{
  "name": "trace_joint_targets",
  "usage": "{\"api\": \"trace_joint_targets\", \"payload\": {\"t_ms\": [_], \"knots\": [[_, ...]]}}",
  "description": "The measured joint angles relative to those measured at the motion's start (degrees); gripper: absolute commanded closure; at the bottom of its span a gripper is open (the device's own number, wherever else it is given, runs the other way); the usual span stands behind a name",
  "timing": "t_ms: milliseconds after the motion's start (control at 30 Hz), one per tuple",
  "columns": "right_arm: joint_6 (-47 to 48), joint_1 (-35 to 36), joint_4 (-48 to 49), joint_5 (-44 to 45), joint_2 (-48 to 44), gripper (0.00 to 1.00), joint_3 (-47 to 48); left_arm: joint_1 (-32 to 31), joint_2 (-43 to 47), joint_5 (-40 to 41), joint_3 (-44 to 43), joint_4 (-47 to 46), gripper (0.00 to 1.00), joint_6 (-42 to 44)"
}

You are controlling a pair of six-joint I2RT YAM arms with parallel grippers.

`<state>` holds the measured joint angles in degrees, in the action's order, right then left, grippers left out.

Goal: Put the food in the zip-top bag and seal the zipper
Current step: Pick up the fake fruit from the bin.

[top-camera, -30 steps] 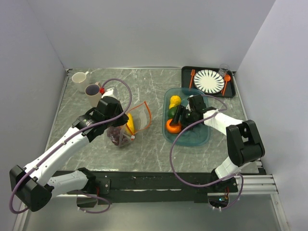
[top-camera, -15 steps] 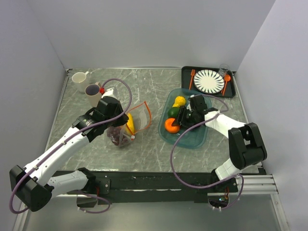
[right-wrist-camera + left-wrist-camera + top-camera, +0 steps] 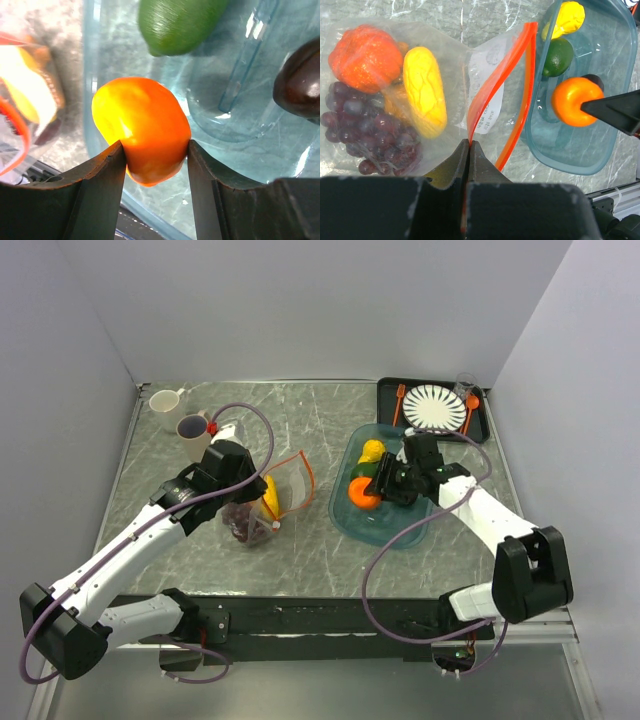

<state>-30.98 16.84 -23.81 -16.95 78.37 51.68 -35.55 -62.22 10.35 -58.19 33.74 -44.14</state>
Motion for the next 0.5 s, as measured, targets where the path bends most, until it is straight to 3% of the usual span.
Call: {"api": "trace_joint_targets", "payload": {"t_ms": [300, 500], "knots": [[-1.4, 0.1, -1.3, -3.6, -4.3, 0.63, 3.0, 0.0, 0.0, -0.1, 0.0, 0.0, 0.99, 0.0], [-4.6, 4.0, 0.6, -6.9, -5.4, 0.61, 6.2, 0.0, 0.0, -0.4, 0.1, -0.1, 0.99, 0.0]]}}
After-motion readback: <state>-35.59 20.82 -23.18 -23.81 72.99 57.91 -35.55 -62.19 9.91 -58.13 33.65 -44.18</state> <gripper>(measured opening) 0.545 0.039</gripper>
